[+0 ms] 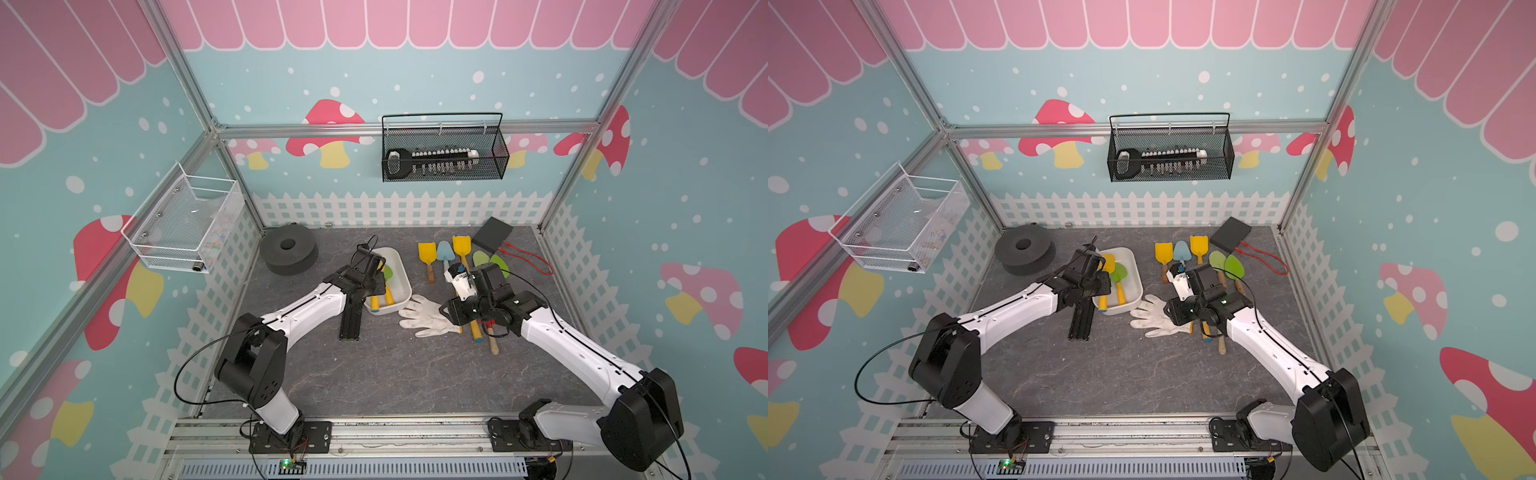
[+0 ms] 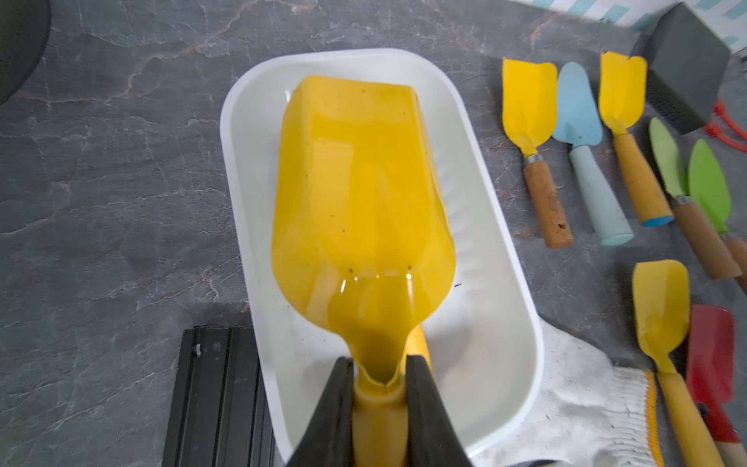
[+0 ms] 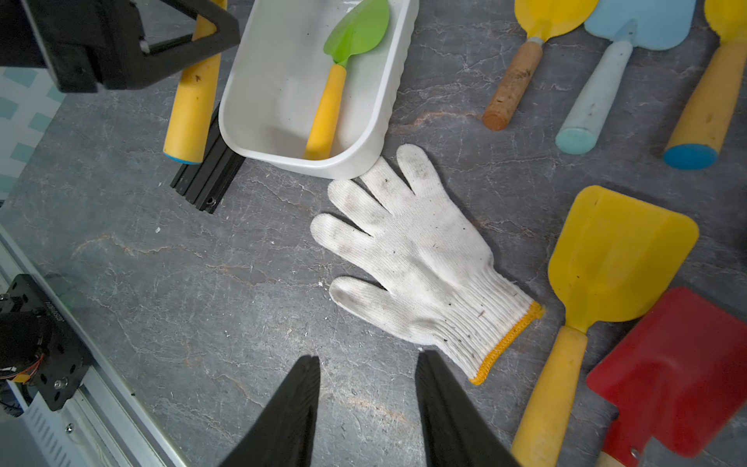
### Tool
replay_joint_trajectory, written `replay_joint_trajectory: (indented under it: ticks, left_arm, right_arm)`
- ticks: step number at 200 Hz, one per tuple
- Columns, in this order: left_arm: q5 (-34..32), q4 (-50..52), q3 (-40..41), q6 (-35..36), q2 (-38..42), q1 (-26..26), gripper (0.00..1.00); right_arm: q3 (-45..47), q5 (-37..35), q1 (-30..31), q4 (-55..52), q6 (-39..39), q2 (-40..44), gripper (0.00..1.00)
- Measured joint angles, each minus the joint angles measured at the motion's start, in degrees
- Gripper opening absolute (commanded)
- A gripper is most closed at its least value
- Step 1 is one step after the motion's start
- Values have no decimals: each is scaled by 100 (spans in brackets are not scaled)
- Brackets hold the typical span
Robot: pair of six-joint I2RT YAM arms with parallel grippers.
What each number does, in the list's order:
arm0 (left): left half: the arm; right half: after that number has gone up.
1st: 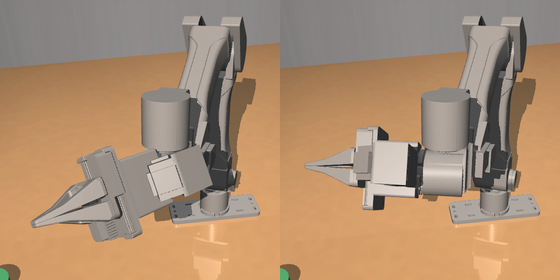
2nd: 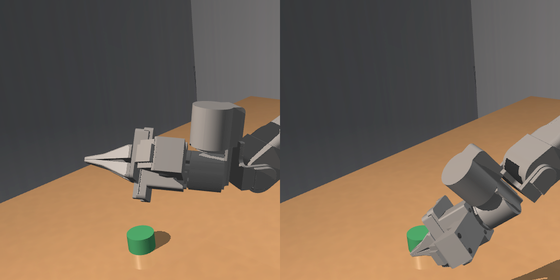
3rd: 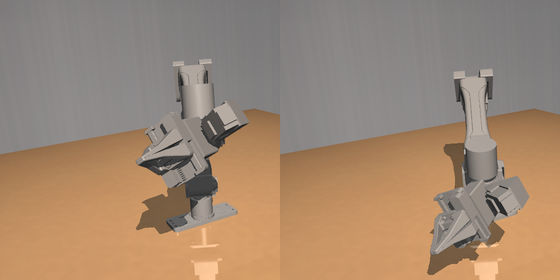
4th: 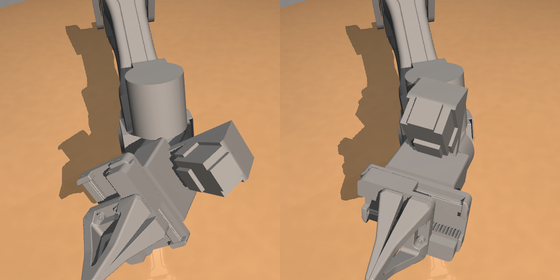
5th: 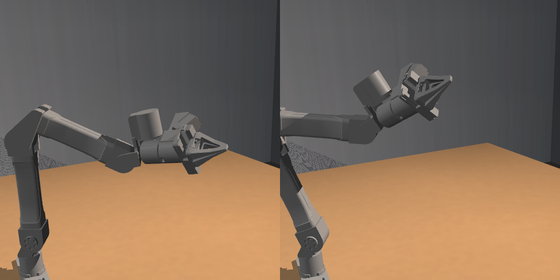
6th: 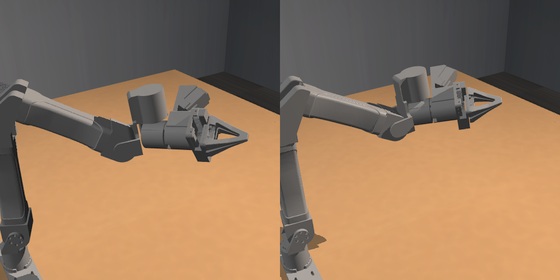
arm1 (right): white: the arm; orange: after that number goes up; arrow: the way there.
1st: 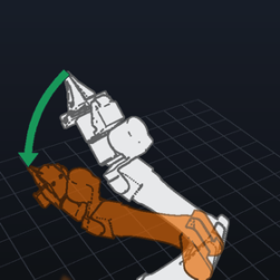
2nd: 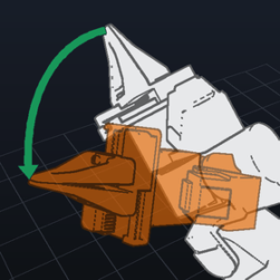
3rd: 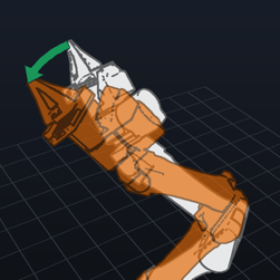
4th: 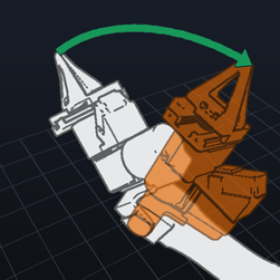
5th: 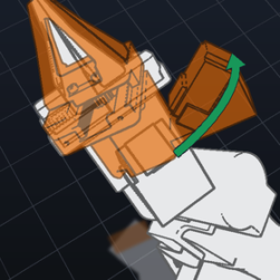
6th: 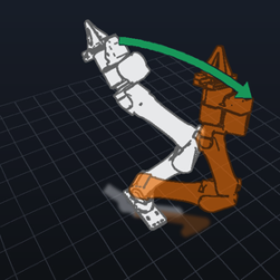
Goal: Take the shovel out of the storage box
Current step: Pick up the shovel from the storage box.
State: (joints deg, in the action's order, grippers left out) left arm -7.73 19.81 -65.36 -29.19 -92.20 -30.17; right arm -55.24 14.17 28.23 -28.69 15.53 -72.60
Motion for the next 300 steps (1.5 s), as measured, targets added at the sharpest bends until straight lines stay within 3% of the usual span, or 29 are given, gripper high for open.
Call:
replay_joint_trajectory:
  ticks: [34,85,170,300]
  left_arm:
    - [306,-557,553,0,590,-238,0]
    - [1329,-1821,1427,4,986,-295,0]
    - [3198,-3471,1462,-343,1029,-297,0]
    - [4413,-5224,1462,-1596,1001,-297,0]
  right_arm:
    - [105,332,2,219,-57,111,51]
    - [348,1248,0,756,-44,297,52]
    - [531,2680,2,1873,452,297,57]
    - [627,3394,0,3038,1121,278,54]
